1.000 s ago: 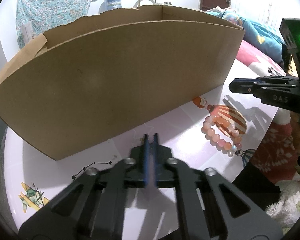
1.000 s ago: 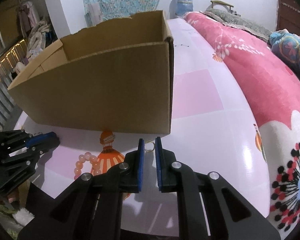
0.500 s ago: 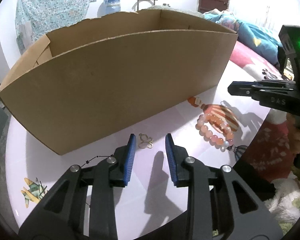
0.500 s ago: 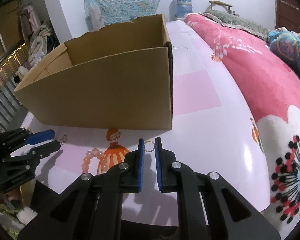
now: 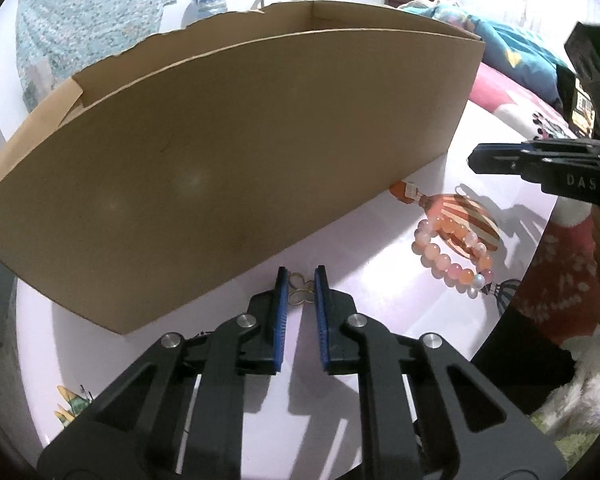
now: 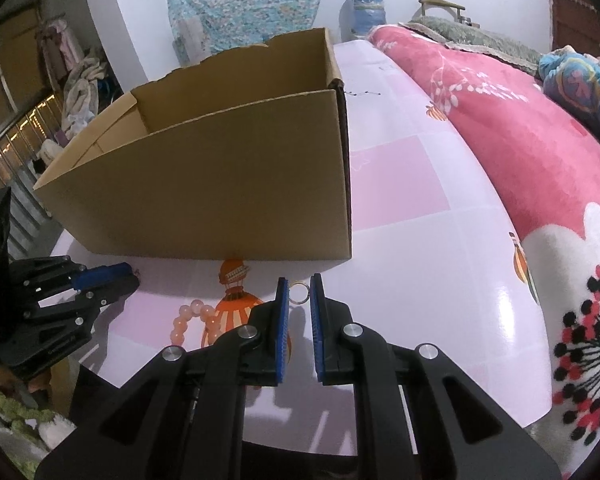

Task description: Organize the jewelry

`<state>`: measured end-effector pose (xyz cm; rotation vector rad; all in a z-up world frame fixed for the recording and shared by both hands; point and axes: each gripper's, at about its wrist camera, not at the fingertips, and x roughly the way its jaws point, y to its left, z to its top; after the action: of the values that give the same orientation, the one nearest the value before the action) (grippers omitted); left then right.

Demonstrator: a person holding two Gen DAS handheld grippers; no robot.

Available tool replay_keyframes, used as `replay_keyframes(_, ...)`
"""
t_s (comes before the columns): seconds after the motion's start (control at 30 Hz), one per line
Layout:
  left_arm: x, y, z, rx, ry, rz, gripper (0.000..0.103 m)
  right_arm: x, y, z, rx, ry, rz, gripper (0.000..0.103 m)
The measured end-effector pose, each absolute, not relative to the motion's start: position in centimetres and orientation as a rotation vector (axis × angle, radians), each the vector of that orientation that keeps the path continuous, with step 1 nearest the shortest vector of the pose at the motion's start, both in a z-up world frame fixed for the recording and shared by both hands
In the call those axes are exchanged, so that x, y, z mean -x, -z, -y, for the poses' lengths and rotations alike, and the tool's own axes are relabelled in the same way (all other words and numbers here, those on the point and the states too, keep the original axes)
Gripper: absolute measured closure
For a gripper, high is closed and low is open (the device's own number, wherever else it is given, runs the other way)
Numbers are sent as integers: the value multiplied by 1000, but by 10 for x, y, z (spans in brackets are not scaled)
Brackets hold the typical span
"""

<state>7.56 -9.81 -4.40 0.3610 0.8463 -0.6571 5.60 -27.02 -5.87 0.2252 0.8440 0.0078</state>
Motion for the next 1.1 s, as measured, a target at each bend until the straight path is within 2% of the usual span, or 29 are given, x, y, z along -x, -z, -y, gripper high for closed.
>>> replay_keyframes(0.3, -73, 45, 99, -359, 657, -831, 91, -57, 58, 270, -230, -7, -840, 92)
replay_keyframes(0.33, -73, 45, 98, -358, 657, -830, 94, -56, 58, 270, -230, -7, -839, 92)
replay_keyframes(0.37, -73, 44, 97, -358, 658, -829, 103, -56, 57, 269, -229, -7, -837, 92)
replay_keyframes(0.67, -66, 35, 87, -336, 661, -830, 103, -51, 52, 268, -231, -10, -827, 92)
replay_keyframes(0.73, -66, 30, 84, -318, 672, -829, 99, -51, 52, 267, -236, -13, -829, 92)
replay_keyframes(0.8, -66, 29, 82, -316, 666, -829, 81, -52, 52, 267, -242, -21, -831, 92)
replay_keyframes(1.1, -80, 42, 85, -359, 675, -880, 78, -54, 52, 262, -259, -38, -820, 92)
